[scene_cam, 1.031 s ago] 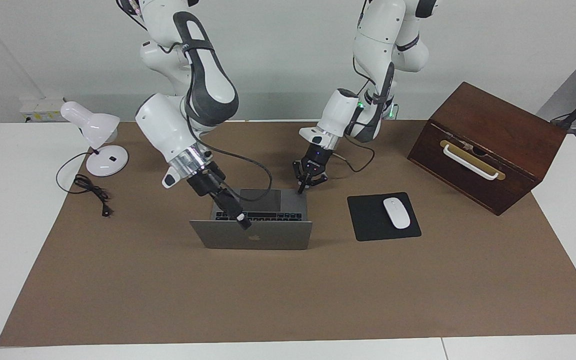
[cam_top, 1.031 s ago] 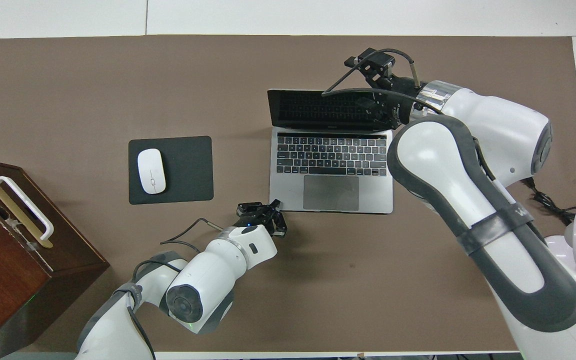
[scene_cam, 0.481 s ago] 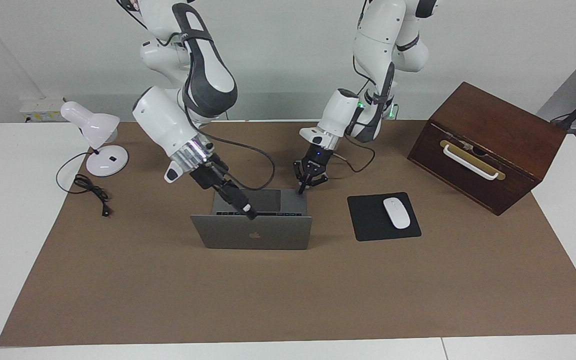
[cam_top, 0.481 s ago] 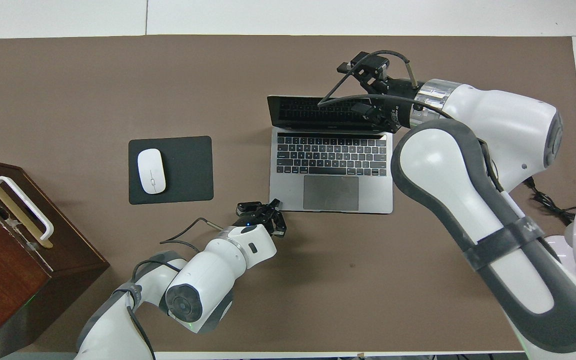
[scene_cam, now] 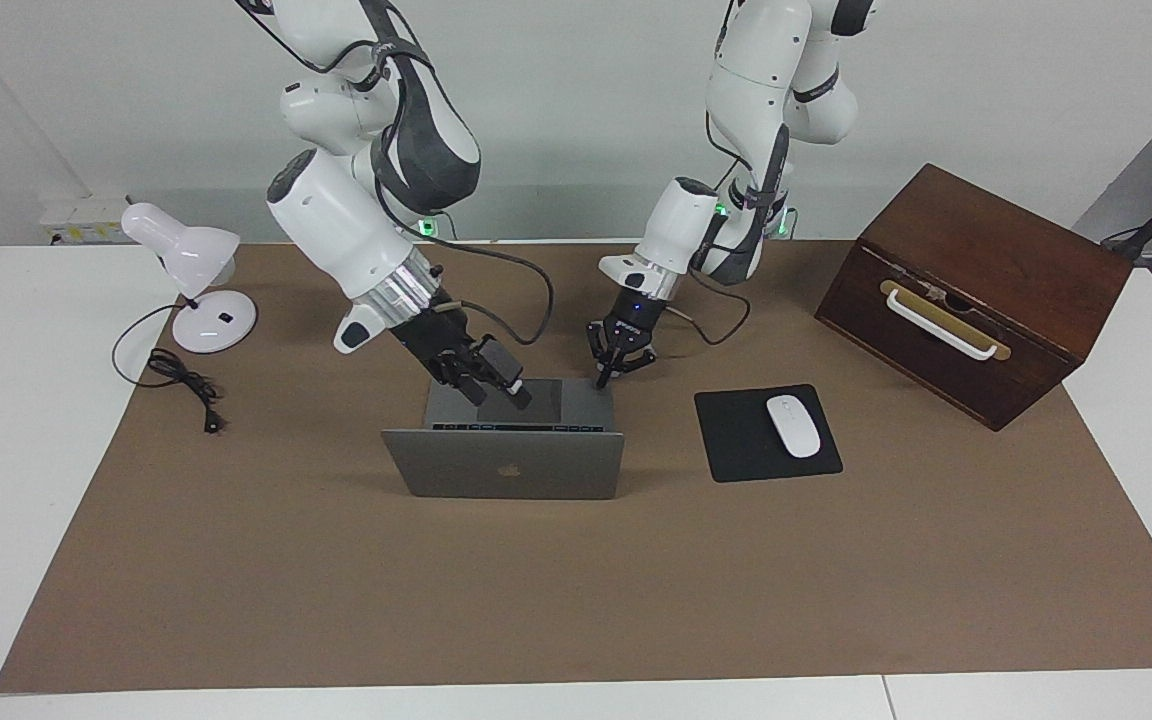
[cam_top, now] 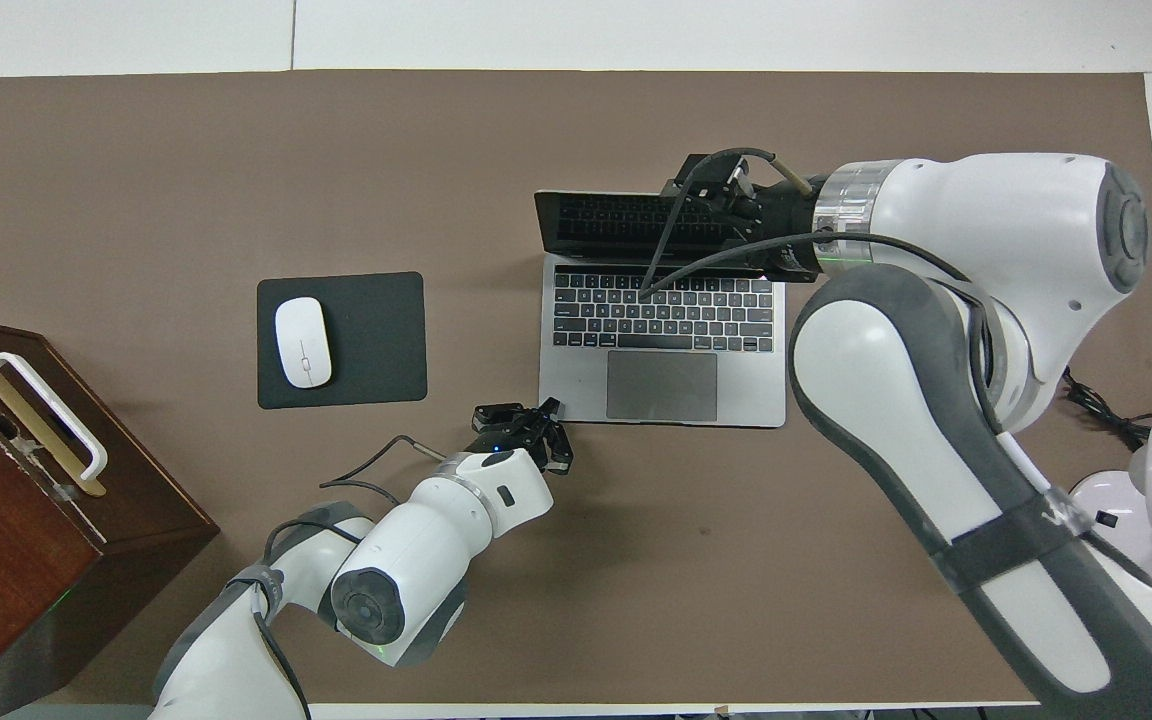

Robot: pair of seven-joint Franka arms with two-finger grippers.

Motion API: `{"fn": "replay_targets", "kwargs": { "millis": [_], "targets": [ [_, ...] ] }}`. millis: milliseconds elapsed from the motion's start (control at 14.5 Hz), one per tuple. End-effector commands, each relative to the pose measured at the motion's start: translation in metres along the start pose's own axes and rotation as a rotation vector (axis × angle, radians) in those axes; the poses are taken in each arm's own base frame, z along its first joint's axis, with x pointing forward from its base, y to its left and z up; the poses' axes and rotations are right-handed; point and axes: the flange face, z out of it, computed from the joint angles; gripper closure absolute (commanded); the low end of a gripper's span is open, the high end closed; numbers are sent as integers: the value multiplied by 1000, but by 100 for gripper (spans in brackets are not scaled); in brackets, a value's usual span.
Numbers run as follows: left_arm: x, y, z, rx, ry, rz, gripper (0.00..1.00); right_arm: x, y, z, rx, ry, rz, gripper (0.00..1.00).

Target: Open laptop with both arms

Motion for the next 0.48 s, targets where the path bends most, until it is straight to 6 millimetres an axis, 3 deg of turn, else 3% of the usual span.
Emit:
{"fn": "replay_targets", "kwargs": {
  "millis": [0,412],
  "targets": [
    [-1,-12,12,19,-1,-4,100,-5,8,-18,-125,-29,-76,0],
    [24,-23,-8,38,51,-37,100,-30,18,-45,-365,-96,-226,0]
  ]
}}
